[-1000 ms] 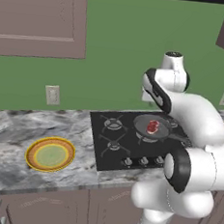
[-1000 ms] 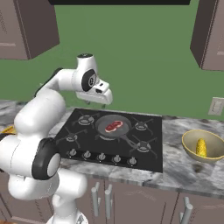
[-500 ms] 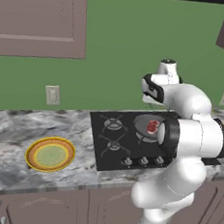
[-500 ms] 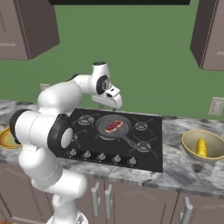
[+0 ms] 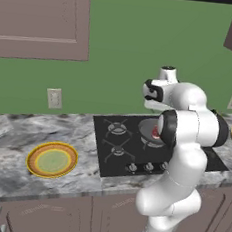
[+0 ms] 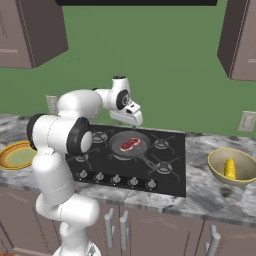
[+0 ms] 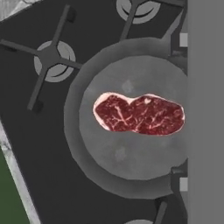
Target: Place the steak on the plate and place the corn on the same plate.
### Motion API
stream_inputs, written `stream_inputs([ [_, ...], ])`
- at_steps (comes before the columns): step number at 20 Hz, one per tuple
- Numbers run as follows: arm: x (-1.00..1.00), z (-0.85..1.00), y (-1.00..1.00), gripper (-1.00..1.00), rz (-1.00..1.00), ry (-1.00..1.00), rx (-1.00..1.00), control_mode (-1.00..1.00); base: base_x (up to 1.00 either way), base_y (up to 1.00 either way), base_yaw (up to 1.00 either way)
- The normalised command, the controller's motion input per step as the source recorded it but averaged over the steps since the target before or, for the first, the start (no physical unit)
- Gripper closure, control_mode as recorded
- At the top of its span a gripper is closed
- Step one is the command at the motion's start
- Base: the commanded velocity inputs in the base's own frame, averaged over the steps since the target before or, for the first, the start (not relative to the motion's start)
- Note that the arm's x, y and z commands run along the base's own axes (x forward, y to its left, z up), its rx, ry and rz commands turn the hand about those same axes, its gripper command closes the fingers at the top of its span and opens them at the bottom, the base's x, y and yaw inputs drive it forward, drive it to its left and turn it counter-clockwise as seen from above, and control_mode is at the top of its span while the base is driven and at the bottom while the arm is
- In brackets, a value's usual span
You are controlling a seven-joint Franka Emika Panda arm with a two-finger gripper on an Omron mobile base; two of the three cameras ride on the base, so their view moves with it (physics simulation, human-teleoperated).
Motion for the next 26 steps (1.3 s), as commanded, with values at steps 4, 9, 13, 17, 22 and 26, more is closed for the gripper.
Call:
stream_inputs([
  [4,0.00,-0.52,0.01,-1.00,0.00,0.00,0.00,-1.00,0.00,0.00,0.00],
  [9,0.00,-0.48,0.00,-1.00,0.00,0.00,0.03,-1.00,0.00,0.00,0.00],
  [13,0.00,-0.44,0.00,-1.00,0.00,0.00,0.00,-1.00,0.00,0.00,0.00],
  [17,0.05,-0.40,0.00,-1.00,0.00,0.00,0.00,-1.00,0.00,0.00,0.00],
  [22,0.00,-0.36,0.00,-1.00,0.00,0.00,0.00,-1.00,0.00,0.00,0.00],
  [26,0.03,-0.35,0.00,-1.00,0.00,0.00,0.00,-1.00,0.00,0.00,0.00],
])
